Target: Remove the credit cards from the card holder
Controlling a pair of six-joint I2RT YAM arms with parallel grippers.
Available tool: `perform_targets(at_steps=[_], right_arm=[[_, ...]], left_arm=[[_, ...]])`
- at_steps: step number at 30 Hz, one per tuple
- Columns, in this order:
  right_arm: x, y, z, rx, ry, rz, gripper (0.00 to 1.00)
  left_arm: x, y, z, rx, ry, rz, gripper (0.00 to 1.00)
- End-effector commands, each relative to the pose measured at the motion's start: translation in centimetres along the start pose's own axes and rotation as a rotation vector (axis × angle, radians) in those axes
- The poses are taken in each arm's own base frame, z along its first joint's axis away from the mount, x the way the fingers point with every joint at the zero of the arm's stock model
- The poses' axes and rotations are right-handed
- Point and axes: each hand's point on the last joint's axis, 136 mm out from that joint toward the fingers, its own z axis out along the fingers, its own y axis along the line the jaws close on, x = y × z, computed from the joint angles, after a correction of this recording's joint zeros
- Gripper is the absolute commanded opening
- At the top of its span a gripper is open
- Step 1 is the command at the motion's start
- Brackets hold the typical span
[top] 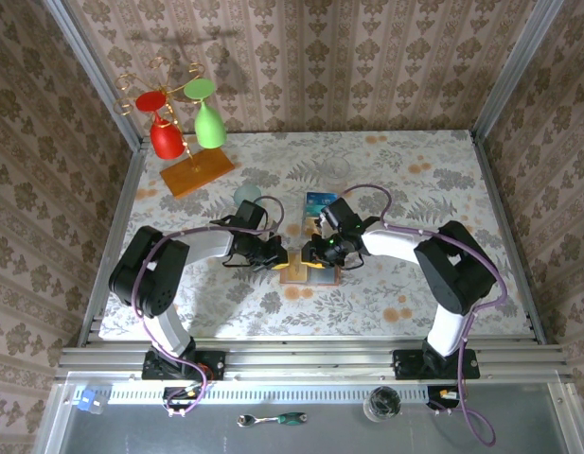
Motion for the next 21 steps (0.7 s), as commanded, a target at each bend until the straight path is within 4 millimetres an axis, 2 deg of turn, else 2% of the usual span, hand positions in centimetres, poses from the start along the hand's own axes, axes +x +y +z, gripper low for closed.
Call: perform_targets(at_steps=[1, 5, 21], right_arm=[[-0.2, 1.0, 0.3, -0.029, 0.015, 0.006, 0.25], [-0.3, 1.0, 0.5, -0.028, 0.018, 0.008, 0.25], [0.0, 0.1, 1.4, 0.002, 0.042, 0.023, 0.23]], left_arm=[[-0.1, 0.3, -0.4, -0.016, -0.009, 0.005, 0.03], [-0.2, 0.0, -0.5, -0.005, -0.012, 0.009, 0.04], [0.4, 1.3, 0.2, -0.019, 0.004, -0.016, 0.00]])
